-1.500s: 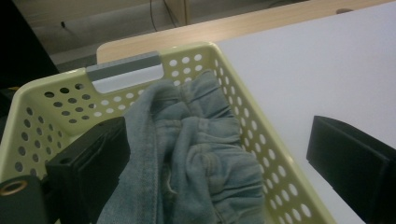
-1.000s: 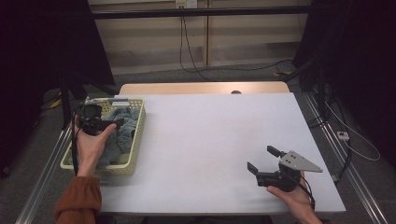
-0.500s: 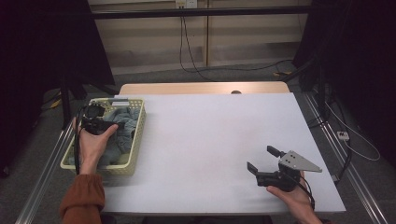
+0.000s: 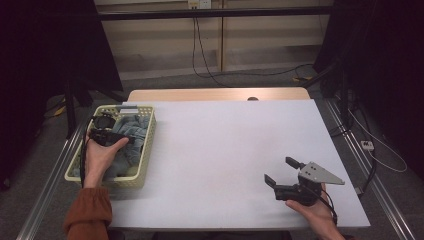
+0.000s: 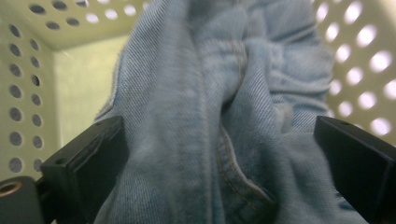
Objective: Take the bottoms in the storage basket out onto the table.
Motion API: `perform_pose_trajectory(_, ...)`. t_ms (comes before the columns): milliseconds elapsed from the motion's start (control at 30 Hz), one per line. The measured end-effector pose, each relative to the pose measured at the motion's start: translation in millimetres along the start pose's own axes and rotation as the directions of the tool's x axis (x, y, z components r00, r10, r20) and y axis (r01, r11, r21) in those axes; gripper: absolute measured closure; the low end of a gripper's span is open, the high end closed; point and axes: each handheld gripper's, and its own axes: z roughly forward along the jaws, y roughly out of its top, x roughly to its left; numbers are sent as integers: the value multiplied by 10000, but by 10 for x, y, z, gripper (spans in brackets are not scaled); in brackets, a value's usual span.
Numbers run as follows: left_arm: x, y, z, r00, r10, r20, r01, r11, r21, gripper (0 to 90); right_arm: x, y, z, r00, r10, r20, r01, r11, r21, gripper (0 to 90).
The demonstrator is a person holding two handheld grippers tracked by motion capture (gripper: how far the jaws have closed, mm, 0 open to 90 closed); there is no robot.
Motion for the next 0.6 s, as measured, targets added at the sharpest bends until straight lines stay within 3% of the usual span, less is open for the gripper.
perform_pose_trajectory(133,-37,-7,71,9984,405,-396,-391,9986,364,24,0,0,-2,10000,0,-14,0,10000,-13,51)
perform_pose_trajectory(233,-55,-22,125,9973,414,-610,-374,9971,659,24,2,-1,-1,10000,-11,-20,11,10000,2,51)
perform_pose_trajectory(300,-53,-18,124,9976,464,-510,-421,9956,833,29,3,-1,-3,10000,-32,-40,32,10000,-9,51)
perform_pose_trajectory(400,-24,-36,117,9994,317,-98,-307,9958,868,91,2,3,-14,10000,-69,26,70,9999,-77,56)
perform_pose_trajectory(467,-5,-57,111,9996,271,-67,-265,9965,789,139,-4,3,-17,10000,-46,53,47,10000,-88,56)
perform_pose_trajectory(600,-55,-64,103,9970,531,-564,-477,9944,940,268,2,2,-10,10000,-56,11,56,10000,-58,55)
